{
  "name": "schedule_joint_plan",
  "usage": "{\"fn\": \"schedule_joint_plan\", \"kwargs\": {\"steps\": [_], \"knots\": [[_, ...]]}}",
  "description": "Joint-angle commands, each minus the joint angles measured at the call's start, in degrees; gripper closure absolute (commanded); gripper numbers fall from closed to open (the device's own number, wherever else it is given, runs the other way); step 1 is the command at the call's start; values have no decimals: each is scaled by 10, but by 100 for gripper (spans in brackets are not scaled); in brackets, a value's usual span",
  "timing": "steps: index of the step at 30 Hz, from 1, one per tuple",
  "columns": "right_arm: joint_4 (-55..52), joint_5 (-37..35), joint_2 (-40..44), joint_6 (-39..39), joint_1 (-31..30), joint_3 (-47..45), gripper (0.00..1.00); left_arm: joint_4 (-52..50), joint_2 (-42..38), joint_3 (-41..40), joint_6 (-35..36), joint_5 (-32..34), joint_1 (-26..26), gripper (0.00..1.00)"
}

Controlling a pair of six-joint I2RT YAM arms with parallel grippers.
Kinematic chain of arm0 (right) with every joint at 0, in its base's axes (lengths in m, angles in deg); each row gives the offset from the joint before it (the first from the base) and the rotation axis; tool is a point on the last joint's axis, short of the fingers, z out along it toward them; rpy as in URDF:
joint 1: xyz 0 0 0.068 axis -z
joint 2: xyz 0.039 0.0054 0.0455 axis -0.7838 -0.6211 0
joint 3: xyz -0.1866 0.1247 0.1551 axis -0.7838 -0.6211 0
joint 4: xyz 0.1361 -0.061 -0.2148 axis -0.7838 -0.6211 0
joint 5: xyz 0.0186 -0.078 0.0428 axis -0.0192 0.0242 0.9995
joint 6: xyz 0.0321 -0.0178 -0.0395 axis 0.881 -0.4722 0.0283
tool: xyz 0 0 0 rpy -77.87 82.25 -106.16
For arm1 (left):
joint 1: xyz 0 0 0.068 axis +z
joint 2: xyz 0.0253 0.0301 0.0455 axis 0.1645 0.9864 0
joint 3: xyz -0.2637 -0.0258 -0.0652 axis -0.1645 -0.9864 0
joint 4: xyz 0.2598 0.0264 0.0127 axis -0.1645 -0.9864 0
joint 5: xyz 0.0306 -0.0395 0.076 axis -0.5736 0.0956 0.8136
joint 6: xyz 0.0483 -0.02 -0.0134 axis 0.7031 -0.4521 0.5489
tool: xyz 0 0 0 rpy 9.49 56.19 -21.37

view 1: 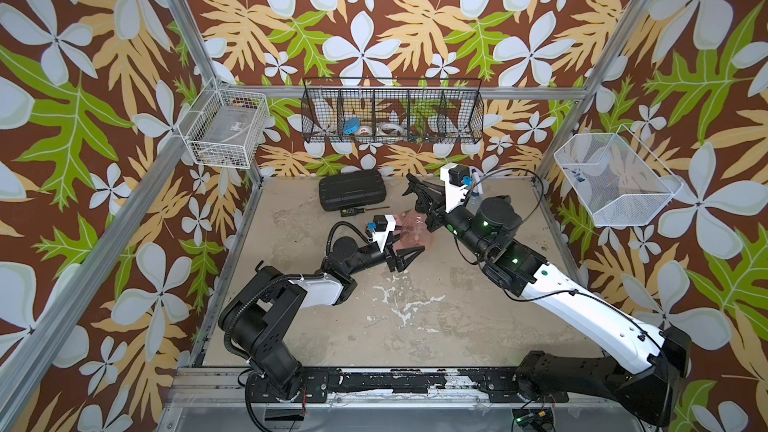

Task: Attach spray nozzles to spray bottles
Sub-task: Screw the spray nozzle on the spray bottle.

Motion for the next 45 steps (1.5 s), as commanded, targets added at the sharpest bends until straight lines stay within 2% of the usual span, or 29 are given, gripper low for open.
{"fn": "schedule_joint_plan", "kwargs": {"steps": [1, 11, 16, 24, 30, 37, 42, 43, 44, 45], "knots": [[-3, 11, 11, 3, 0, -16, 100, 122, 7, 8, -73, -1, 4, 32], [27, 18, 15, 24, -1, -61, 100, 184, 30, 30, -115, -8, 4, 35], [1, 16, 4, 21, -1, -49, 100, 188, 29, 30, -89, 16, 4, 37], [-114, -43, -29, 15, -3, 13, 100, 144, 15, 32, 7, 127, 1, 38], [-167, -99, -52, 55, -11, 48, 100, 130, 20, 50, 50, 221, -14, 40], [-247, -211, -86, 90, -41, 106, 100, 84, 17, 56, 121, 321, -41, 40], [-277, -199, -97, 83, -43, 139, 100, 90, 15, 44, 122, 322, -46, 38], [-273, -190, -92, 72, -43, 140, 98, 94, 15, 40, 122, 314, -46, 38], [-273, -180, -88, 65, -43, 143, 92, 94, 15, 37, 122, 309, -46, 38], [-275, -167, -83, 57, -41, 149, 81, 93, 14, 35, 122, 305, -46, 38]]}}
